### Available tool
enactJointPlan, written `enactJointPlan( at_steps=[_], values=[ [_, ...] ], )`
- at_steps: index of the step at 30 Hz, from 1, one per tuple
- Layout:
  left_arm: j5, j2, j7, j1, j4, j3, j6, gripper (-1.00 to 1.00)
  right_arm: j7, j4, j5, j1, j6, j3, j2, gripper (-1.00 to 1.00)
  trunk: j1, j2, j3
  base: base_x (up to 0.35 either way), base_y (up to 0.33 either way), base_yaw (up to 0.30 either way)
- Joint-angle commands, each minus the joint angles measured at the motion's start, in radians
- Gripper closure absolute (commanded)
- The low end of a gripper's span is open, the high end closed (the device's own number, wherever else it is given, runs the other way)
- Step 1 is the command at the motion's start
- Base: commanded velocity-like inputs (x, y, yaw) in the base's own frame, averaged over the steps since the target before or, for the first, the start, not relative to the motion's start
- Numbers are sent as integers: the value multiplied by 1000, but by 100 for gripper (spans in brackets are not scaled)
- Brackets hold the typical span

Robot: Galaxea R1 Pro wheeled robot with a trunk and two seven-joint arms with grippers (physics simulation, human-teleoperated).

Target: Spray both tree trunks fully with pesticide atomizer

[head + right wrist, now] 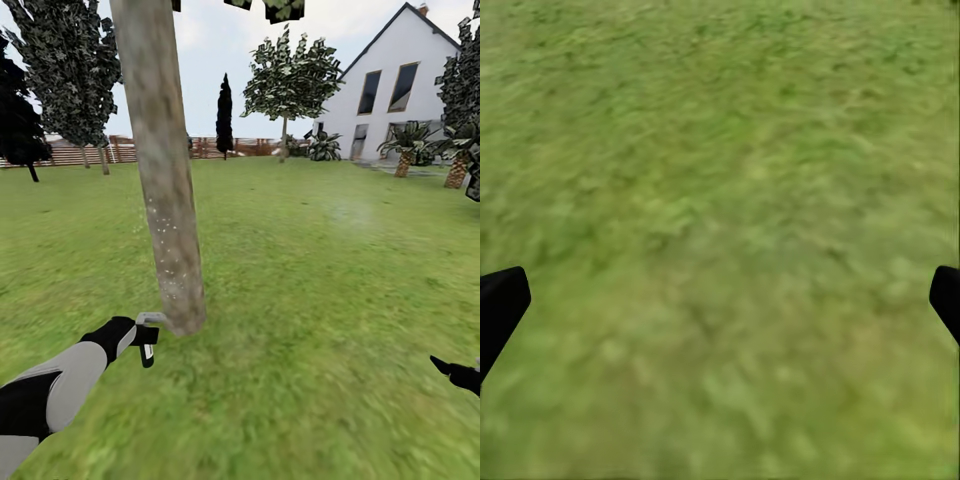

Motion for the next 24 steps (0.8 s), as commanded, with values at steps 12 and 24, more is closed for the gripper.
enactJointPlan(
  at_steps=[12, 24],
  values=[
    [0, -22, 0, 0, 0, 0, 0, 100, -2, 0, 0, 0, 0, 0, 0, -100, 0, 0, 0, 165, -314, 271],
    [0, -22, 0, 0, 0, 0, 0, 100, -2, 0, 0, 0, 0, -2, 0, -100, 0, 0, 0, 165, -314, 177]
  ],
)
